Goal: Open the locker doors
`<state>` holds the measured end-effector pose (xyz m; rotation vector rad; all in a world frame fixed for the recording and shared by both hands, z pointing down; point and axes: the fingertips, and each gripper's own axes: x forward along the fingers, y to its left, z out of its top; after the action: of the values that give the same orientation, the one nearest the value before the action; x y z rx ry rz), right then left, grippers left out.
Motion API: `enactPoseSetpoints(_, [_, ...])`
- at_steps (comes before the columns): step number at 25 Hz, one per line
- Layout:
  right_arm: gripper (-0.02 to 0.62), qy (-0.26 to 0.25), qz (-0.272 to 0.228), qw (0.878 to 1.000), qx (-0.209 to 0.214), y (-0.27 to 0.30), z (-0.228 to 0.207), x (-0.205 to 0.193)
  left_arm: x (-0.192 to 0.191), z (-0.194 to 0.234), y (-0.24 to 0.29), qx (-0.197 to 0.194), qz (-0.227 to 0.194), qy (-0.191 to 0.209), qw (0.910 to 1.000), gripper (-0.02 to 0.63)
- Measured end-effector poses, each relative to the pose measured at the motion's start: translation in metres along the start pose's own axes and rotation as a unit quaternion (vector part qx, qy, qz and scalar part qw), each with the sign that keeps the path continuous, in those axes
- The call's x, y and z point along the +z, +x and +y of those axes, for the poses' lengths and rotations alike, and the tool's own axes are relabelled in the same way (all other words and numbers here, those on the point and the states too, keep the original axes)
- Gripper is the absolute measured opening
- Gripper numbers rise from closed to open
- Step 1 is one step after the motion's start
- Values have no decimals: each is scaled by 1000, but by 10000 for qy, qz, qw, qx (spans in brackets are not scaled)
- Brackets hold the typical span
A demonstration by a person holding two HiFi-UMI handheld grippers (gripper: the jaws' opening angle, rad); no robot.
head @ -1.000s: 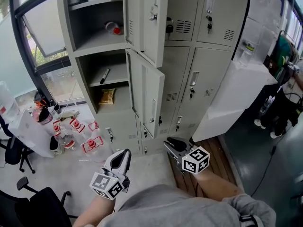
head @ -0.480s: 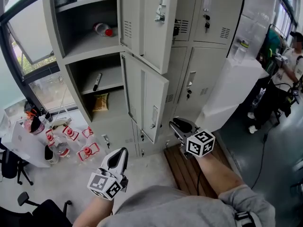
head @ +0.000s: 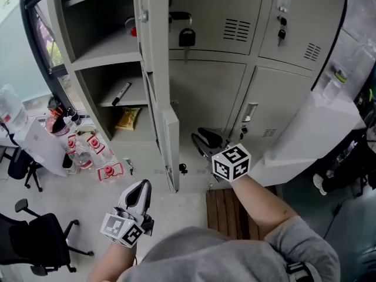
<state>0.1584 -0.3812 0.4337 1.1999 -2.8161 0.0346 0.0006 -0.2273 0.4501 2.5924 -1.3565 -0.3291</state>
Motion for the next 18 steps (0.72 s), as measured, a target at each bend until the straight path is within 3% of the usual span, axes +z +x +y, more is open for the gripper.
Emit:
enactPoseSetpoints(8, [112, -399, 50, 9969, 680, 75, 10, 12, 4, -15, 0, 983, -235, 145, 9948, 5])
enactPoseSetpoints(12, [114, -504, 148, 9972, 532, 97, 12, 13, 4, -9, -12, 1227, -255, 150, 9920, 5])
enactPoseSetpoints(18, [120, -452, 308, 9978, 361, 112, 15, 11, 5, 5, -23, 1278, -282, 95, 9914, 5])
